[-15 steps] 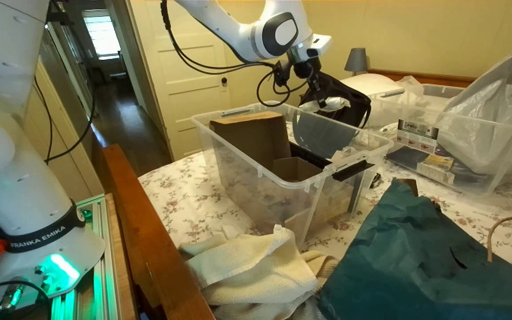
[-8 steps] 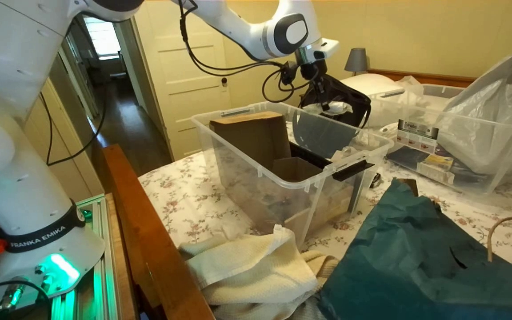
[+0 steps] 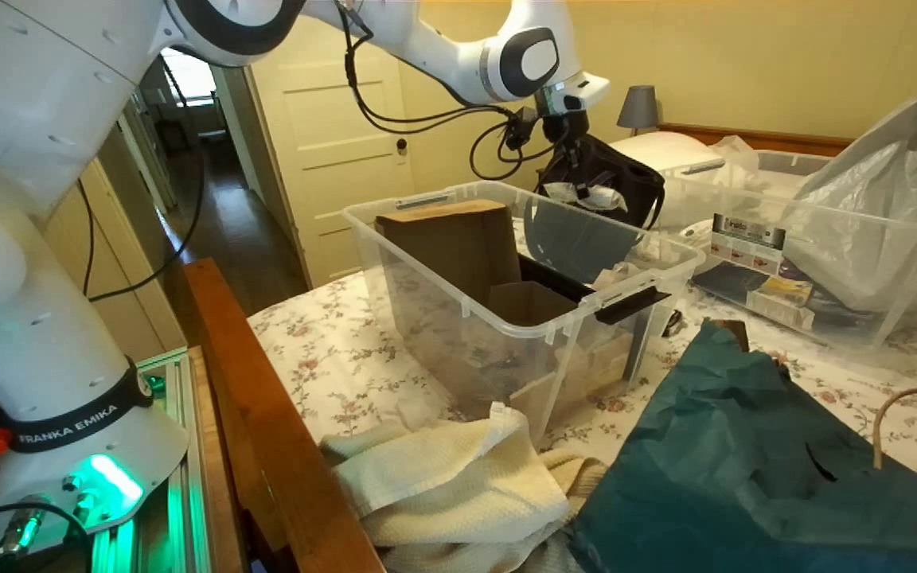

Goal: Remove the packet from the basket

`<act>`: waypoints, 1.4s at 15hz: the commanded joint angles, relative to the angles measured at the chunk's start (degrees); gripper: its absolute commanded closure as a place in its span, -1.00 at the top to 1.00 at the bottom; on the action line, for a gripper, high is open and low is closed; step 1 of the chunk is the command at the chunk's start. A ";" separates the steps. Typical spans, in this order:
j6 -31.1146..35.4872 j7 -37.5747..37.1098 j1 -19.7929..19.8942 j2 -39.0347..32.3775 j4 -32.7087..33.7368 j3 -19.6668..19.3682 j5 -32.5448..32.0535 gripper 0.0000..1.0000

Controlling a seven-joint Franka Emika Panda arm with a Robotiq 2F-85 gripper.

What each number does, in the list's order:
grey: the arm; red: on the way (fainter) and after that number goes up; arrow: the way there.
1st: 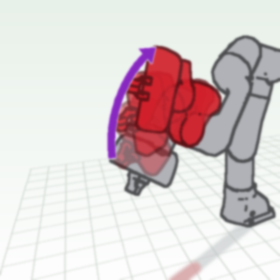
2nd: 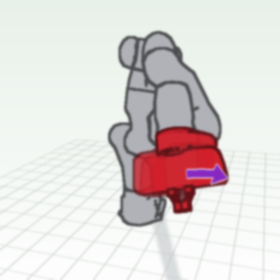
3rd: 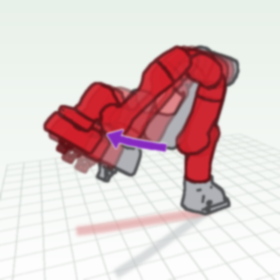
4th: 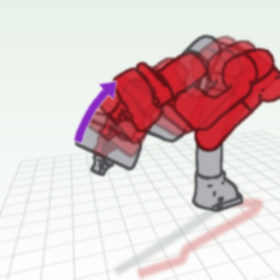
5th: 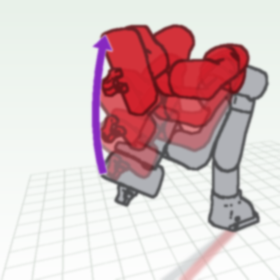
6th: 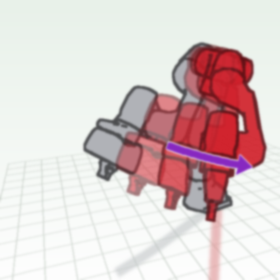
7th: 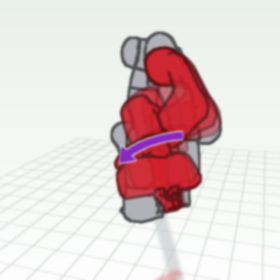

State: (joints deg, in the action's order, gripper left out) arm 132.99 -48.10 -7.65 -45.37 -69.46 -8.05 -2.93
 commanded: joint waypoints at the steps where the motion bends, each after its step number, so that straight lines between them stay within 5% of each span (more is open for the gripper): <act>1: -4.37 -2.69 0.34 -4.64 8.02 0.46 1.67 -0.16; 3: -5.10 -3.53 0.47 -6.01 10.12 0.66 1.62 -0.03; 6: -5.17 -3.81 0.39 -6.14 10.56 0.74 1.21 0.41; 11: -1.59 -0.90 0.27 -0.81 1.87 0.72 0.14 1.00; 21: 12.55 14.83 -0.04 13.61 -24.05 1.48 -0.60 1.00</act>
State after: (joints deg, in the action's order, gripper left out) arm 140.69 -37.89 -7.75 -38.64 -82.34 -7.75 -3.18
